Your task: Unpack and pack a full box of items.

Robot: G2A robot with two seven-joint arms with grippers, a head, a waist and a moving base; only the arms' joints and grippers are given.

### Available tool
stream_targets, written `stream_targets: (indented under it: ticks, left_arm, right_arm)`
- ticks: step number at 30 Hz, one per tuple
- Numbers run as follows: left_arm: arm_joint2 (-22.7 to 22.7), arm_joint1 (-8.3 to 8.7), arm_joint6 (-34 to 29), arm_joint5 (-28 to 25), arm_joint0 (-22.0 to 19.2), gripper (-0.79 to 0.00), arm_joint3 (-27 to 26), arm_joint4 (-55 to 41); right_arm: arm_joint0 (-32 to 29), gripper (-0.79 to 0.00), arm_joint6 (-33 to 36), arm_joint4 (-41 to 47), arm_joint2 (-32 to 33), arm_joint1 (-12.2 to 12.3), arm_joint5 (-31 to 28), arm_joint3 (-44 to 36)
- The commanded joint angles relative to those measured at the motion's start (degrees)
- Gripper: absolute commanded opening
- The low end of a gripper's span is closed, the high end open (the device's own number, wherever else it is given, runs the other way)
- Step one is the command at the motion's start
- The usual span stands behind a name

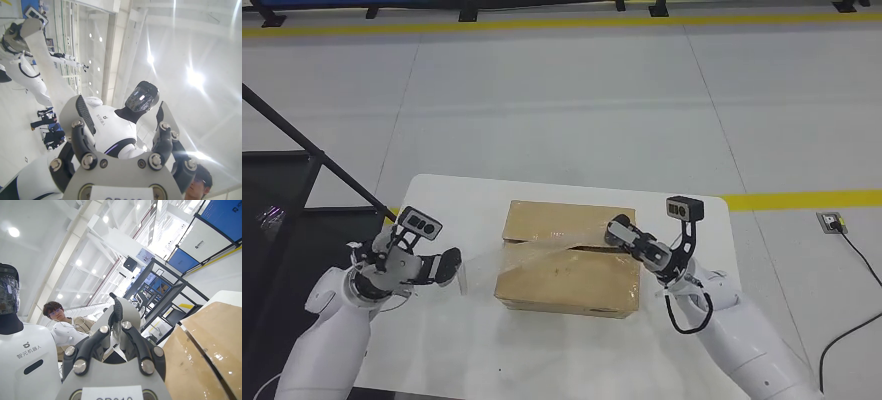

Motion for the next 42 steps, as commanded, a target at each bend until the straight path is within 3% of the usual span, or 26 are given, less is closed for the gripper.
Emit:
stream_targets:
  ticks: [1, 2, 12, 17, 22, 26, 33, 36, 42]
  left_arm:
    - [-1.3, 0.18, 1.5, -1.4, 0.5, -0.037, 1.1, 0.8]
    - [-1.8, 0.26, 2.0, -1.9, 0.8, 0.000, 1.5, 1.2]
    - [-6.4, 0.62, 8.7, -7.5, 4.1, 0.000, 1.6, 2.4]
    - [-6.9, 0.51, 12.1, -10.1, 6.3, 0.000, 0.4, 3.9]
    - [-6.4, 0.54, 17.2, -13.9, 9.5, 0.000, -2.3, 11.2]
    - [-6.4, 0.10, 24.5, -14.9, 12.0, 0.000, -5.2, 9.9]
    - [-6.4, 0.10, 24.5, -14.9, 12.0, 0.000, -5.2, 9.9]
    - [-6.4, 0.10, 24.5, -14.9, 12.0, 0.000, -5.2, 9.9]
    - [-5.3, 0.05, 29.4, -18.4, 13.2, 0.000, -8.3, 18.6]
  right_arm:
    - [0.5, -0.785, 0.0, -1.6, 0.1, -0.4, 0.0, 1.5]
    - [0.8, -0.785, 0.0, -1.9, 0.0, -0.6, 0.0, 2.2]
    - [2.4, -0.785, -7.6, -8.9, -0.6, -3.7, 0.0, 9.1]
    - [1.3, -0.785, -14.4, -14.4, 1.2, -4.7, 0.0, 8.5]
    - [-0.6, -0.785, -20.0, -19.5, 2.9, -5.5, 0.0, 7.0]
    - [-1.1, -0.785, -21.0, -22.2, 3.2, -5.8, 0.0, 6.5]
    - [-1.1, -0.785, -21.0, -22.2, 3.2, -5.8, 0.0, 6.5]
    - [-1.8, -0.785, -20.7, -23.7, 2.3, -6.0, 2.2, 2.4]
    - [-3.7, -0.785, -26.0, -24.5, -0.3, -7.2, 6.4, -11.3]
